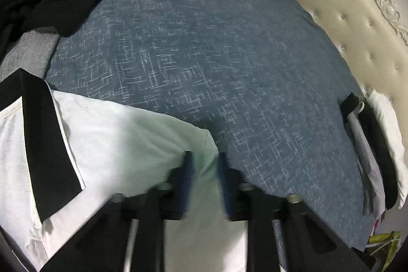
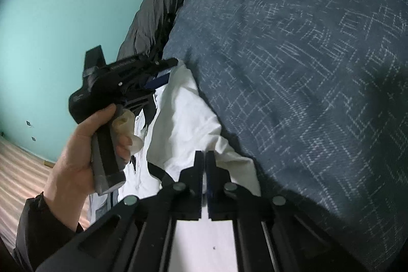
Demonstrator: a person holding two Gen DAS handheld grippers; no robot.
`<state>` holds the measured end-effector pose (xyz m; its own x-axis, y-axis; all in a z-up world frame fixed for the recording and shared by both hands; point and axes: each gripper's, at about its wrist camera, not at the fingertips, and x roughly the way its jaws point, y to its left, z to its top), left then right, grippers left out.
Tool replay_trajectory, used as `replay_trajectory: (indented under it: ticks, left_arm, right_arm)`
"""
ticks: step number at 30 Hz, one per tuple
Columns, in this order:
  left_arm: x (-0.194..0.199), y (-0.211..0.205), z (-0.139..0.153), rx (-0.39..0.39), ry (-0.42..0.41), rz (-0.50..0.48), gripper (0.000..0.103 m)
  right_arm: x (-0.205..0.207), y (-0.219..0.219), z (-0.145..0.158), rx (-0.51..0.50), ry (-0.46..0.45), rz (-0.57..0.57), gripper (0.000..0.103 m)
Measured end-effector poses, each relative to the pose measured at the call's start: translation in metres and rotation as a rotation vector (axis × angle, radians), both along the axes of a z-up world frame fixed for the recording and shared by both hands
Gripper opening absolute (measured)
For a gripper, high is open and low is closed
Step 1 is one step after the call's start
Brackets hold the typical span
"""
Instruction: Fold clothes
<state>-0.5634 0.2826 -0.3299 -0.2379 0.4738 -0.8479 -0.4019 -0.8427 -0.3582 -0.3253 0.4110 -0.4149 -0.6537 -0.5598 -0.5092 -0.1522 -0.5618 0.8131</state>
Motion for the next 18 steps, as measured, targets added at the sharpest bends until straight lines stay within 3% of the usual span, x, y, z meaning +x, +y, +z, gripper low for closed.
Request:
replay_trajectory:
  ticks: [6,18]
  left_arm:
    - [-0.003,-0.007,0.003,0.07,-0.001,0.023,0.003]
    - [-0.017,-0.015,-0.001,0.092,-0.021,0.079,0.003]
  right_arm:
    - [0.006,-0.001,0.002,0.0,0.012,-0.005,0.001]
    - [0.024,0.011,0.0,0.012,0.007,-0.031,0.001]
